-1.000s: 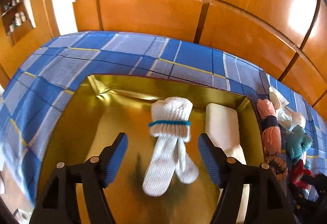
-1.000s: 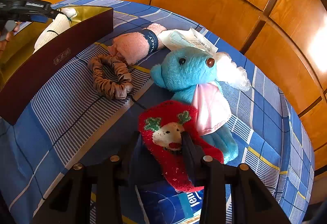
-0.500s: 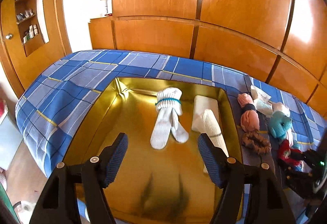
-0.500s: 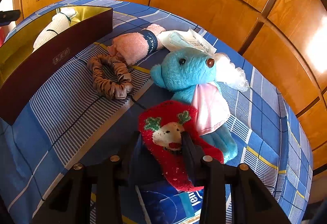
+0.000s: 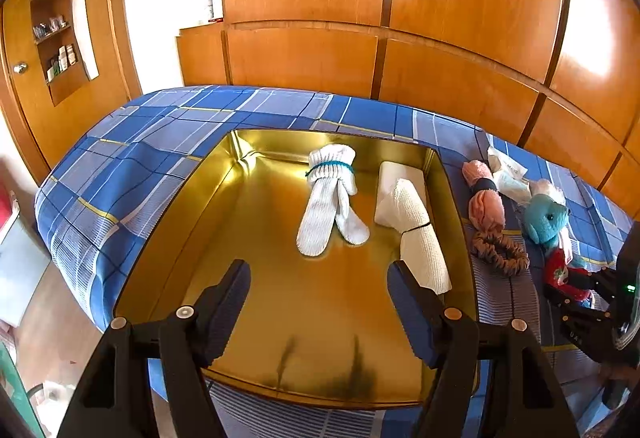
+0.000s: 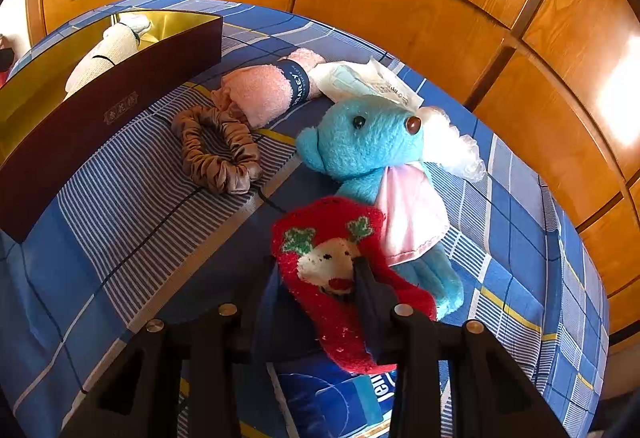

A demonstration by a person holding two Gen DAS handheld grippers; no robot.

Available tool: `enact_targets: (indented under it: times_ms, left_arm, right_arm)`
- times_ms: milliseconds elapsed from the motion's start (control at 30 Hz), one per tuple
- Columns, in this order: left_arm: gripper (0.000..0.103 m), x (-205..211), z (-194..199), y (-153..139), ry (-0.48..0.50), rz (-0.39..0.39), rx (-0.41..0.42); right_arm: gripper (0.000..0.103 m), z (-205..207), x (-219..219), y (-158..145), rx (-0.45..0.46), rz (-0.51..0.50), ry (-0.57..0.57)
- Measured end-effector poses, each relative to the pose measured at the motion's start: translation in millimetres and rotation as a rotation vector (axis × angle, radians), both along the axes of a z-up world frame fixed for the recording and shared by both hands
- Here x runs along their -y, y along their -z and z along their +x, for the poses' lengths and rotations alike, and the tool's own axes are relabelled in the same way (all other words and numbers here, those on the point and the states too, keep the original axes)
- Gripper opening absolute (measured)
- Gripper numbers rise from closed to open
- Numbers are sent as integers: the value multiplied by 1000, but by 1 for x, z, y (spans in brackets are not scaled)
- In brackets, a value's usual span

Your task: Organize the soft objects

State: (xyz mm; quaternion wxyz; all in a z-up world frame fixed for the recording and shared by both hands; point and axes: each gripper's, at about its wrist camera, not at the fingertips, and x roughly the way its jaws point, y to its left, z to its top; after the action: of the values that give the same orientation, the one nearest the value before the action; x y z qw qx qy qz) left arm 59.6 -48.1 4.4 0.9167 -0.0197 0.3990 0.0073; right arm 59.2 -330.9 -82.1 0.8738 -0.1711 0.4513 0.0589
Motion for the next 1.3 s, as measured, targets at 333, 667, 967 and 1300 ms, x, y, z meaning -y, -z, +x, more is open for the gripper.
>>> enact_targets:
  times_ms: [333,667,967,1300]
  left_arm:
    - [72,-9,-8,-3,-14,7,11]
    - [72,-19,-18,-2,-25,10,18]
    - [72,-28,-21,0,-35,-7,17]
    - [72,-39,-23,7,-54,-14,7]
  right_arm:
    - [32,1,4,-2,-19,27,24]
    - [24,6,4,-7,-49,62,64]
    - [13,-5,-15,-27,-35,182,45]
    - [13,-15,-43,-43,-35,305,0]
